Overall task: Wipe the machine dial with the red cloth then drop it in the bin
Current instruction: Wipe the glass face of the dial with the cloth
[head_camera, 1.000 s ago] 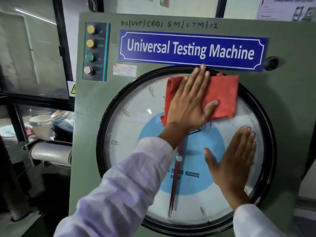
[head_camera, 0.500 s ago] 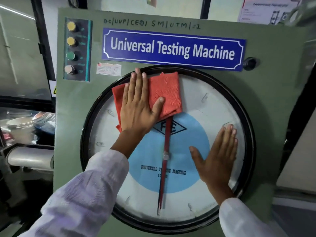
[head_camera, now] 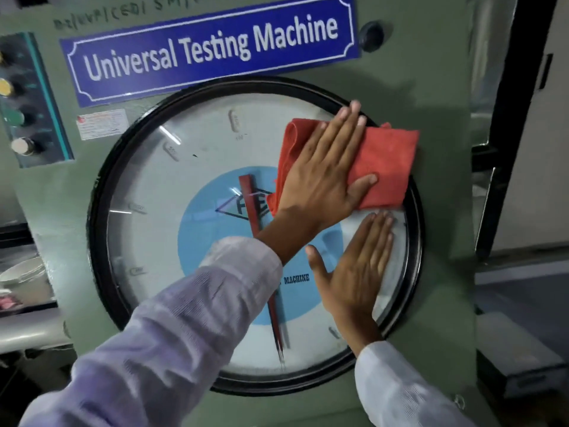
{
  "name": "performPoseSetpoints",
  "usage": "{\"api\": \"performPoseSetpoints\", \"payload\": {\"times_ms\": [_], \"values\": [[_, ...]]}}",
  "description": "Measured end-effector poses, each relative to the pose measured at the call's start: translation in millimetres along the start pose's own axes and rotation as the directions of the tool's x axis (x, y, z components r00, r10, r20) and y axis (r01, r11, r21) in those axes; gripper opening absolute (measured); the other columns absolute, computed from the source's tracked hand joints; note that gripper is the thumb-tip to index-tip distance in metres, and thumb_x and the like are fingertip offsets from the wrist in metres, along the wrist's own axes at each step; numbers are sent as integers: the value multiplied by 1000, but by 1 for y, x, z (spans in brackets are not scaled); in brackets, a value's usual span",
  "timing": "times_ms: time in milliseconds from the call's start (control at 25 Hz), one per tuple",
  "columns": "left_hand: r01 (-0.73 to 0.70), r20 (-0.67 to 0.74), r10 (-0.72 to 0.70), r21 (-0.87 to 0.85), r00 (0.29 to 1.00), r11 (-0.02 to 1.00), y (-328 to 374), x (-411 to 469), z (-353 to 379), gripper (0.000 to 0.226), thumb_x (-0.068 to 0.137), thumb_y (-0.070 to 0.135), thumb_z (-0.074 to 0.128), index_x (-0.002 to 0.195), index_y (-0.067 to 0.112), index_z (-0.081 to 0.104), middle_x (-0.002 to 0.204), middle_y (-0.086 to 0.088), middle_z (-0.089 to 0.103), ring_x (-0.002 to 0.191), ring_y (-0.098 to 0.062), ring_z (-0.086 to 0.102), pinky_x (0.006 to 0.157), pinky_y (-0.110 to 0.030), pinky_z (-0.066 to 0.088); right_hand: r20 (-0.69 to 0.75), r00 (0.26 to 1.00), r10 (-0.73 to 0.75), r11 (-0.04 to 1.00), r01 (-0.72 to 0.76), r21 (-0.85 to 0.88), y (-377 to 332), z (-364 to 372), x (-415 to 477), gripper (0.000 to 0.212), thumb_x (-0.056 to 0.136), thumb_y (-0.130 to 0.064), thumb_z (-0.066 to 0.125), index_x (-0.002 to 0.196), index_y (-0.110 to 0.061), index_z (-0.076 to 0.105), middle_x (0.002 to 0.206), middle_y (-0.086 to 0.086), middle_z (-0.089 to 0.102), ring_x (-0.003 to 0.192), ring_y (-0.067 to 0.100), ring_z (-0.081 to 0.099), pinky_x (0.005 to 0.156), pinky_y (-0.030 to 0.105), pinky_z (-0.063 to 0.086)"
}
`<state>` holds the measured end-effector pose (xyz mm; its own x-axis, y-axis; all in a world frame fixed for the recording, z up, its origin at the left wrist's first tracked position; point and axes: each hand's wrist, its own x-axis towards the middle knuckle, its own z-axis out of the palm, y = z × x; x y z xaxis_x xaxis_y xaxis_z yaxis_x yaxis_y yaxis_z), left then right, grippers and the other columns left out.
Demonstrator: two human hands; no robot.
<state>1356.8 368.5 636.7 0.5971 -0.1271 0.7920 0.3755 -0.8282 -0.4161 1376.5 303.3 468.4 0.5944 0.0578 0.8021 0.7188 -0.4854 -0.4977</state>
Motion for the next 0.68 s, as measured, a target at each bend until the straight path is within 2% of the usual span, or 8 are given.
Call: {"api": "performPoseSetpoints", "payload": {"times_ms": [120, 240, 400, 560, 680], "values": [[-117, 27, 117, 17, 993, 993, -2, 1, 3, 84, 108, 62, 33, 166, 3, 21, 176, -15, 18, 164, -25, 16, 135, -41, 12, -7, 1000, 9, 1000, -9, -14, -1, -1, -2, 116, 96, -81, 38, 165, 8, 10, 175, 28, 11, 166, 36, 9, 136, 47, 7], [-95, -1, 95, 35, 995, 995, -15, -2, -1, 85, 107, 65, 34, 166, 5, 22, 176, -13, 20, 164, -24, 17, 135, -41, 13, 0, 1000, -5, 1000, 5, 2, -1, -4, -2, 115, 96, -78, 43, 165, 8, 10, 175, 27, 10, 165, 37, 10, 136, 47, 6], [86, -47, -83, 77, 995, 993, -64, -28, -17, 86, 107, 67, 31, 167, 7, 19, 176, -13, 17, 164, -23, 15, 135, -39, 12, 32, 999, -36, 999, 36, -7, 4, -6, -2, 114, 98, -77, 41, 166, 6, 4, 177, 26, 3, 167, 35, 0, 137, 48, 5], [307, -46, -304, 117, 952, 944, -130, -68, -46, 88, 107, 67, 30, 168, 6, 13, 177, -17, 11, 165, -27, 10, 135, -41, 9, 58, 997, -45, 998, 48, -51, 3, -6, -2, 113, 100, -79, 36, 166, 5, -2, 177, 26, 0, 167, 35, -3, 136, 50, 7], [459, -80, -452, 112, 888, 882, -109, -57, -42, 89, 107, 65, 31, 167, 2, 14, 176, -20, 11, 165, -31, 10, 135, -46, 11, 57, 998, -41, 995, 46, -90, 2, -5, -1, 113, 100, -78, 35, 166, 6, 0, 177, 28, -1, 167, 37, -2, 136, 51, 6]]}}
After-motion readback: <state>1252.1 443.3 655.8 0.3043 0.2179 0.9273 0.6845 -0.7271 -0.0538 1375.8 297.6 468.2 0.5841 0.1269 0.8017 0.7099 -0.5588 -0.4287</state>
